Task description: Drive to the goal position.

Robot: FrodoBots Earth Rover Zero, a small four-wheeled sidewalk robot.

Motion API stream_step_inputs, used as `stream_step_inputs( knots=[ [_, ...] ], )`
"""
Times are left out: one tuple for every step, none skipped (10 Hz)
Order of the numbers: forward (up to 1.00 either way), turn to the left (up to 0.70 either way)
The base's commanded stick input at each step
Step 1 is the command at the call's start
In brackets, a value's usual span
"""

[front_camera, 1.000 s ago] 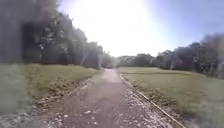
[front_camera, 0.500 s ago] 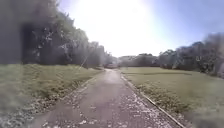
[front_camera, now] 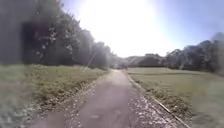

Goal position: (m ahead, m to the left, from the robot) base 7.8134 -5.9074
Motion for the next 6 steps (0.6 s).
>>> stream_step_inputs(
  knots=[
    [0.50, 0.00],
    [0.50, 0.00],
    [0.50, 0.00],
    [0.50, 0.00],
    [0.50, 0.00],
    [0.50, 0.00]
  ],
)
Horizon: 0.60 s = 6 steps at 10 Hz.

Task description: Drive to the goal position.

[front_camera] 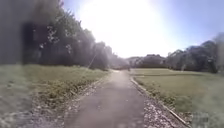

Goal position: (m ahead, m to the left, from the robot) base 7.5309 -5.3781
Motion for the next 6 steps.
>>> stream_step_inputs(
  knots=[
    [0.50, 0.00],
    [0.50, 0.00],
    [0.50, 0.00],
    [0.50, 0.00],
    [0.50, 0.00],
    [0.50, 0.00]
  ],
)
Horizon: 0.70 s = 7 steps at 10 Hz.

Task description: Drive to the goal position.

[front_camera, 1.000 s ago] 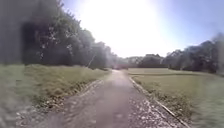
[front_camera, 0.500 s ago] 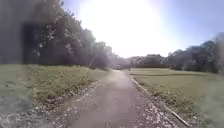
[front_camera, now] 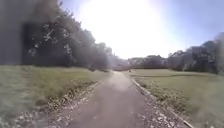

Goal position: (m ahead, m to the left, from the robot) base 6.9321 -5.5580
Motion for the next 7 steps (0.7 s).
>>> stream_step_inputs(
  knots=[
    [0.50, 0.00],
    [0.50, 0.00],
    [0.50, 0.00],
    [0.50, 0.00],
    [0.50, 0.00],
    [0.50, 0.00],
    [0.50, 0.00]
  ],
)
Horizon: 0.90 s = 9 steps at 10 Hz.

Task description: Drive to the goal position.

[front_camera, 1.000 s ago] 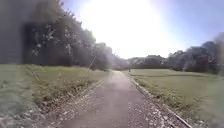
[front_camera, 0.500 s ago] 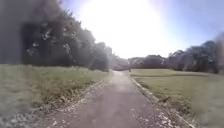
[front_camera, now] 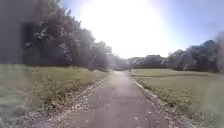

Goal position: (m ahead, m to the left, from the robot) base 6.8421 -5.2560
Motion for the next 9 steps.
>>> stream_step_inputs(
  knots=[
    [0.50, 0.00],
    [0.50, 0.00],
    [0.50, 0.00],
    [0.50, 0.00],
    [0.50, 0.00],
    [0.50, 0.00],
    [0.50, 0.00],
    [0.50, 0.00],
    [0.50, 0.00]
  ],
)
